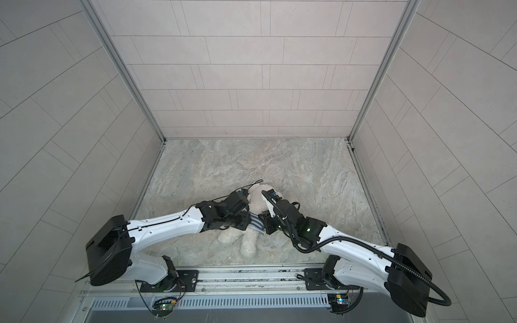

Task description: Dress the teddy bear

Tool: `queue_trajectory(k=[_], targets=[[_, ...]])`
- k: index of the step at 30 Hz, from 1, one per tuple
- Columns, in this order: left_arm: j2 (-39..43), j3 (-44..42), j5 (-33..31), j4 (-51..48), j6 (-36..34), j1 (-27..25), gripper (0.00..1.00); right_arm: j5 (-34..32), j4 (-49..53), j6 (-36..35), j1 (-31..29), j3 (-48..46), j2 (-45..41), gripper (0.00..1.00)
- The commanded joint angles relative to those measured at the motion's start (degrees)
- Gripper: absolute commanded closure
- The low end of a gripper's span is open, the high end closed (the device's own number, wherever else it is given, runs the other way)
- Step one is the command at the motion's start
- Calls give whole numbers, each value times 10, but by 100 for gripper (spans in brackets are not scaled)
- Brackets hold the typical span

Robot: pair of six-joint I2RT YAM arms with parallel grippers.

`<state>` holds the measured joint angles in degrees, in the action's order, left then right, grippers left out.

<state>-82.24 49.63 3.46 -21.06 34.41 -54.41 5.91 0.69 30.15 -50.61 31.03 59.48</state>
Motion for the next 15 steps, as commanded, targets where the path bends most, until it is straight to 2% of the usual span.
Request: queue_trajectory(k=[1,9,15], targets=[[18,-19,10,0,14,-3,61,-6,-30,14,-5,-14,3,78],[49,-52,26,28,18,-2,58,1,-57,28,-27,-33,34,85],[64,-69,43,56,25,-2,55,0,-85,38,-36,-51,61,86]])
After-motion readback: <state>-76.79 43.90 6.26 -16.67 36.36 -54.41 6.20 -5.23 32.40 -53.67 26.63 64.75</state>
